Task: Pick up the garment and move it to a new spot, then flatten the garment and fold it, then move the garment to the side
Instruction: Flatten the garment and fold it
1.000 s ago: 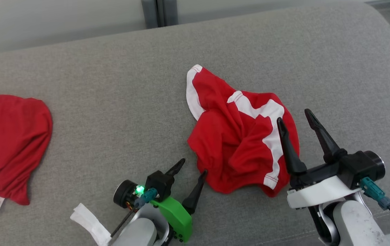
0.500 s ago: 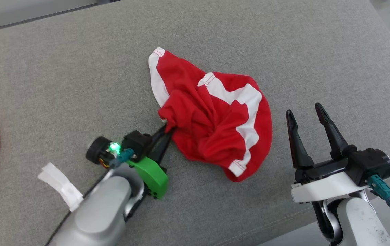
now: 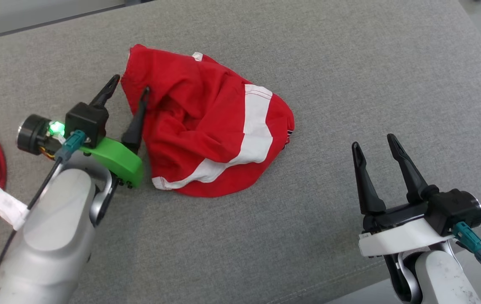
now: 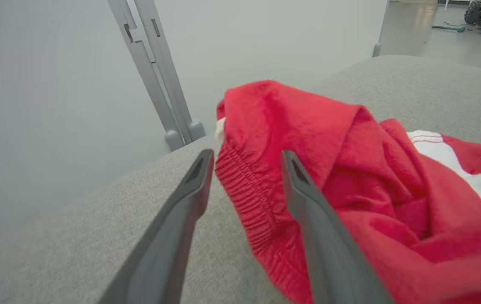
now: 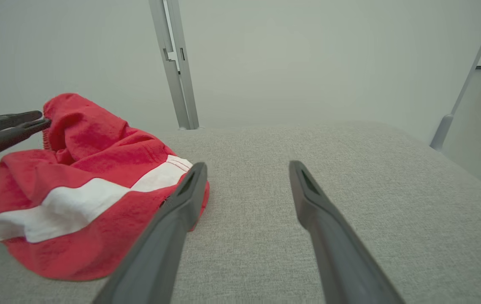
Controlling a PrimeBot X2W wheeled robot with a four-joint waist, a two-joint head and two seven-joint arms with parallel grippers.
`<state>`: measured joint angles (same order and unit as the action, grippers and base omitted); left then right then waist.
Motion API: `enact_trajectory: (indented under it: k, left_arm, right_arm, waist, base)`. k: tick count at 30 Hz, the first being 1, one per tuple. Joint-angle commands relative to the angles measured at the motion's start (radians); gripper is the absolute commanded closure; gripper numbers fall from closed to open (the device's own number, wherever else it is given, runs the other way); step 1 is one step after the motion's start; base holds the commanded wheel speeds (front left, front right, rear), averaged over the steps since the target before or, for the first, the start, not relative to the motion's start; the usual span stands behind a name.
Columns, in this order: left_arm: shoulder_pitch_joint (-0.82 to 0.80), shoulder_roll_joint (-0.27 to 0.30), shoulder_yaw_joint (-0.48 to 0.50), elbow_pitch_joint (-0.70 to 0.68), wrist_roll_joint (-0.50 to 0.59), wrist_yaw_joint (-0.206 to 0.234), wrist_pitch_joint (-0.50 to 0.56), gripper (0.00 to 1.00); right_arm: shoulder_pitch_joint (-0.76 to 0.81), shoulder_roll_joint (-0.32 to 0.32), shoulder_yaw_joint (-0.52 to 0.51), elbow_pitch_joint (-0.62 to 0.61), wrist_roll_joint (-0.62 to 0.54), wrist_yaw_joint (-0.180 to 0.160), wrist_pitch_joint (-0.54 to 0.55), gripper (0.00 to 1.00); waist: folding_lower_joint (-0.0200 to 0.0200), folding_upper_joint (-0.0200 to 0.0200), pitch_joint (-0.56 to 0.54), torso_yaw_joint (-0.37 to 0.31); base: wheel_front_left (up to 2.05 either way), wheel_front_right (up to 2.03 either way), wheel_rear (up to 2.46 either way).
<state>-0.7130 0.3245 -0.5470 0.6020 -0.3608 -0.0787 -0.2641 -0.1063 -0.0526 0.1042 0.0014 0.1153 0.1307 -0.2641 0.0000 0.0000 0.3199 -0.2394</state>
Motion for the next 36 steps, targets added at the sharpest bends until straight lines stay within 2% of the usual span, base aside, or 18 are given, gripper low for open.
enact_trajectory:
  k: [1,4,7,11,13,17,23,29,30,31,33,34,36]
  left_arm:
    - [0.043,-0.012,0.017,-0.003,-0.006,0.016,0.0,0.0]
    - [0.119,-0.039,0.079,-0.051,-0.03,0.05,0.0,0.0]
    - [0.227,-0.078,0.157,-0.13,-0.064,0.059,0.0,0.0]
    - [0.392,-0.147,0.233,-0.202,-0.151,-0.013,0.0,0.0]
    - [0.435,-0.149,0.2,-0.17,-0.175,-0.038,0.0,0.0]
    - [0.422,-0.164,0.107,-0.091,-0.228,-0.053,0.003,0.0]
    - [0.347,-0.151,-0.001,-0.043,-0.333,-0.052,0.0,0.0]
    - [0.298,-0.125,-0.059,-0.015,-0.389,-0.052,-0.001,0.0]
    - [0.295,-0.122,-0.064,-0.013,-0.394,-0.052,-0.001,0.02]
    - [0.292,-0.12,-0.07,-0.013,-0.404,-0.052,-0.001,0.09]
    - [0.288,-0.115,-0.078,-0.015,-0.421,-0.052,-0.001,0.33]
    - [0.288,-0.113,-0.083,-0.013,-0.43,-0.052,-0.001,0.51]
    - [0.283,-0.106,-0.104,-0.008,-0.446,-0.052,-0.001,0.68]
  right_arm:
    - [0.013,-0.001,-0.007,-0.003,-0.007,0.0,-0.001,0.0]
    - [0.026,-0.001,-0.018,-0.007,-0.008,0.0,-0.001,0.0]
    - [0.043,-0.003,-0.025,-0.01,-0.012,0.0,-0.001,0.0]
    - [0.06,-0.01,-0.025,-0.007,-0.014,0.0,-0.001,0.0]
    - [0.062,-0.015,-0.015,-0.006,-0.013,0.0,-0.001,0.0]
    - [0.051,-0.024,-0.002,-0.006,-0.012,0.0,-0.001,0.0]
    - [0.042,-0.037,0.003,-0.014,-0.01,0.0,-0.001,0.0]
    - [0.052,-0.037,-0.013,-0.016,-0.009,0.0,-0.001,0.0]
    - [0.053,-0.036,-0.013,-0.017,-0.009,0.0,-0.001,0.0]
    - [0.053,-0.035,-0.013,-0.018,-0.009,0.0,-0.001,0.0]
    - [0.054,-0.034,-0.014,-0.019,-0.009,0.0,-0.001,0.0]
    - [0.053,-0.033,-0.015,-0.019,-0.008,0.0,-0.001,0.0]
    - [0.052,-0.031,-0.018,-0.019,-0.009,0.0,-0.001,0.0]
  waist:
    - [0.0,0.0,-0.016,0.017]
    - [0.0,0.0,-0.031,0.039]
    - [0.0,0.0,-0.049,0.068]
    - [0.0,0.0,-0.075,0.103]
    - [0.0,0.0,-0.084,0.114]
    - [0.0,0.0,-0.089,0.123]
    - [0.0,0.0,-0.074,0.109]
    - [0.0,0.0,-0.058,0.088]
    - [0.0,0.0,-0.056,0.086]
    - [0.0,0.0,-0.055,0.083]
    - [0.0,0.0,-0.052,0.08]
    - [0.0,0.0,-0.052,0.08]
    - [0.0,0.0,-0.05,0.08]
  base:
    - [0.0,0.0,0.0]
    - [0.0,0.0,0.0]
    - [0.0,0.0,0.0]
    - [0.0,0.0,0.0]
    - [0.0,0.0,0.0]
    - [0.0,0.0,0.0]
    - [0.0,0.0,0.0]
    - [0.0,0.0,0.0]
    - [0.0,0.0,0.0]
    - [0.0,0.0,0.0]
    - [0.0,0.0,0.0]
    - [0.0,0.0,0.0]
    - [0.0,0.0,0.0]
